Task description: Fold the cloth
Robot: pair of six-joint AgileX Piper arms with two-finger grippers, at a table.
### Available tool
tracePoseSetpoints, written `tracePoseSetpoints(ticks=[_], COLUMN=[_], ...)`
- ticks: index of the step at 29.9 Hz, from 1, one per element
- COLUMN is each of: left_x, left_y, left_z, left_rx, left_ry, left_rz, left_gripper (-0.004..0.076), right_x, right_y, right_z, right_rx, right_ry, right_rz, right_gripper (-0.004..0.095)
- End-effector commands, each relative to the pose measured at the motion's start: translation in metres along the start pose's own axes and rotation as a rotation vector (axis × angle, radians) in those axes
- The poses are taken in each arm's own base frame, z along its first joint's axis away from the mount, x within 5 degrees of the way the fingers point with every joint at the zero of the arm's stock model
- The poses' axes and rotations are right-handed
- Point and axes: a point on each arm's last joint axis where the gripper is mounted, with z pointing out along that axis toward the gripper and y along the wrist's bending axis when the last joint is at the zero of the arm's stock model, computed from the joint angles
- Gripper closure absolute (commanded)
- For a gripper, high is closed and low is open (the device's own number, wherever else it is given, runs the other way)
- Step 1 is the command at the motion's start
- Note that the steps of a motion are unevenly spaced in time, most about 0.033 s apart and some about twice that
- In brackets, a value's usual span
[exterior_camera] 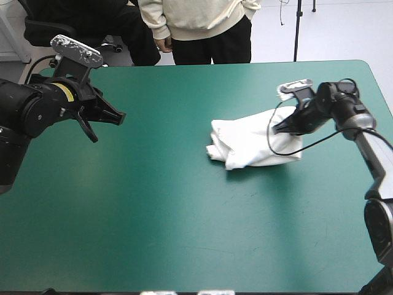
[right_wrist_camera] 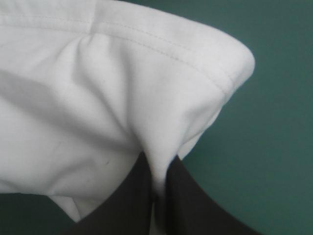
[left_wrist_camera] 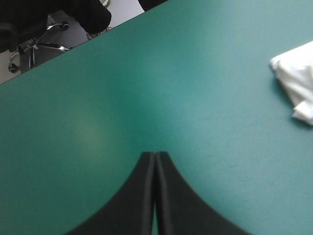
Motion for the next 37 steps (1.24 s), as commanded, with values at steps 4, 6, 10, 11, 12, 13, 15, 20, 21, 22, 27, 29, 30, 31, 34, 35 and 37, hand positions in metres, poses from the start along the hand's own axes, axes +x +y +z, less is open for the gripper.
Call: tracePoseSetpoints(ticks=[4,6,10,11,12,13,15,20,21,22,27,29,30,31,34,35,37], left_x=[0.003,0.003,0.003,0.003,0.003,0.003,0.003,0.003,0.003,0.004,0.005,0.006,0.007,0.009,0.015,0.018,0.023], left_y=[0.002,0.002,0.002,0.002,0.002,0.002,0.003,0.005,0.006,0.008,0.013,0.015,0.016,0.018,0.024,0.028,0.033], left_z=[-0.017,-0.017,-0.017,-0.017,-0.017,-0.017,-0.017,-0.017,-0.017,-0.017,-0.020,-0.026,-0.029,-0.035,-0.055,-0.066,-0.081], left_rx=[0.006,0.006,0.006,0.006,0.006,0.006,0.004,-0.024,-0.037,-0.050,-0.110,-0.122,-0.129,-0.138,-0.177,-0.198,-0.238], left_ry=[0.008,0.008,0.008,0.008,0.008,0.008,0.007,0.006,0.007,0.013,0.016,0.005,-0.003,-0.014,-0.059,-0.082,-0.115], left_rz=[-0.018,-0.007,0.004,0.004,0.004,0.004,0.000,0.008,0.012,0.012,0.009,0.009,0.005,-0.005,-0.047,-0.068,-0.107], left_gripper=[0.0741,0.0741,0.0741,0.0741,0.0741,0.0741,0.0741,0.0741,0.0741,0.0741,0.0741,0.0741,0.0741,0.0741,0.0741,0.0741,0.0741], right_x=[0.046,0.058,0.080,0.084,0.088,0.093,0.103,0.120,0.121,0.121,0.118,0.116,0.114,0.112,0.103,0.099,0.094], right_y=[-0.084,-0.100,-0.125,-0.128,-0.131,-0.134,-0.139,-0.144,-0.143,-0.142,-0.137,-0.135,-0.133,-0.131,-0.120,-0.113,-0.100], right_z=[-0.059,-0.064,-0.069,-0.068,-0.067,-0.065,-0.062,-0.049,-0.047,-0.045,-0.044,-0.047,-0.050,-0.055,-0.072,-0.083,-0.100], right_rx=[0.281,0.312,0.348,0.354,0.366,0.381,0.415,0.402,0.396,0.384,0.329,0.323,0.318,0.312,0.272,0.244,0.194], right_ry=[0.085,0.140,0.175,0.188,0.199,0.220,0.261,0.281,0.286,0.281,0.247,0.222,0.199,0.163,0.036,-0.029,-0.134], right_rz=[0.186,0.236,0.340,0.347,0.352,0.356,0.363,0.403,0.397,0.394,0.402,0.408,0.414,0.420,0.407,0.404,0.376], right_gripper=[0.0907,0.0907,0.0908,0.0908,0.0908,0.0908,0.0907,0.0830,0.0788,0.0731,0.0257,0.0115,0.0089,0.0084,0.0110,0.0123,0.0149])
